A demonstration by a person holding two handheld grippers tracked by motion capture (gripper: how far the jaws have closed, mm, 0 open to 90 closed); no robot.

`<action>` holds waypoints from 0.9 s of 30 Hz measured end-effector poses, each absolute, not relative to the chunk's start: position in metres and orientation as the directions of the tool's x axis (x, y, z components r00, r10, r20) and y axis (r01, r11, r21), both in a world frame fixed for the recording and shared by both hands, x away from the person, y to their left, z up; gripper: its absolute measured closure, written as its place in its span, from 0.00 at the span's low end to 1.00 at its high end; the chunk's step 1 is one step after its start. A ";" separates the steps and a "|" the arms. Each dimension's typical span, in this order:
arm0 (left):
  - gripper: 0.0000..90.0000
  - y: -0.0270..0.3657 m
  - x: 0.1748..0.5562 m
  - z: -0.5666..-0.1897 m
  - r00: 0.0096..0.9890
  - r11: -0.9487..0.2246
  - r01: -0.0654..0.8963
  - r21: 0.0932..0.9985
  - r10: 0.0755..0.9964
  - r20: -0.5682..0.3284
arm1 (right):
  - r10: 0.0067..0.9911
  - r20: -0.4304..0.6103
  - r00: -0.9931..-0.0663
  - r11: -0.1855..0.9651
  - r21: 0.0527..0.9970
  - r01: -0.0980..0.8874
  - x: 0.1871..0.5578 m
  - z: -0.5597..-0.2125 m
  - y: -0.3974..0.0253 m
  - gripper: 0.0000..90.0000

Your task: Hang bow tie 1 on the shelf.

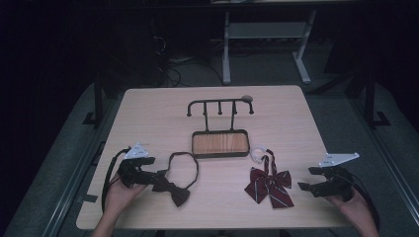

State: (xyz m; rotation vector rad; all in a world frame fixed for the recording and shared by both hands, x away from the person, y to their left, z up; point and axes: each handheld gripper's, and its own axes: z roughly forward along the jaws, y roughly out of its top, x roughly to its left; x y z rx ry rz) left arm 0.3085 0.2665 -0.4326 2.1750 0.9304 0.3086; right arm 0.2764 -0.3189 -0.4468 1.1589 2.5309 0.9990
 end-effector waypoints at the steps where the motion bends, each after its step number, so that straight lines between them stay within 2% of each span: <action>1: 0.33 0.266 0.308 -0.433 0.708 -0.465 0.526 0.713 0.703 -0.064 | 0.724 0.102 -0.682 0.475 0.644 0.600 0.277 -0.446 -0.318 0.27; 13: 0.33 0.263 0.305 -0.433 0.717 -0.483 0.520 0.704 0.695 -0.052 | 0.694 0.117 -0.711 0.503 0.629 0.593 0.285 -0.436 -0.300 0.26; 19: 0.33 0.264 0.305 -0.432 0.716 -0.480 0.515 0.710 0.697 -0.048 | 0.678 0.133 -0.723 0.529 0.595 0.605 0.294 -0.428 -0.285 0.35; 27: 0.32 0.263 0.304 -0.431 0.720 -0.485 0.510 0.711 0.692 -0.044 | 0.643 0.105 -0.759 0.603 0.541 0.586 0.313 -0.421 -0.255 0.42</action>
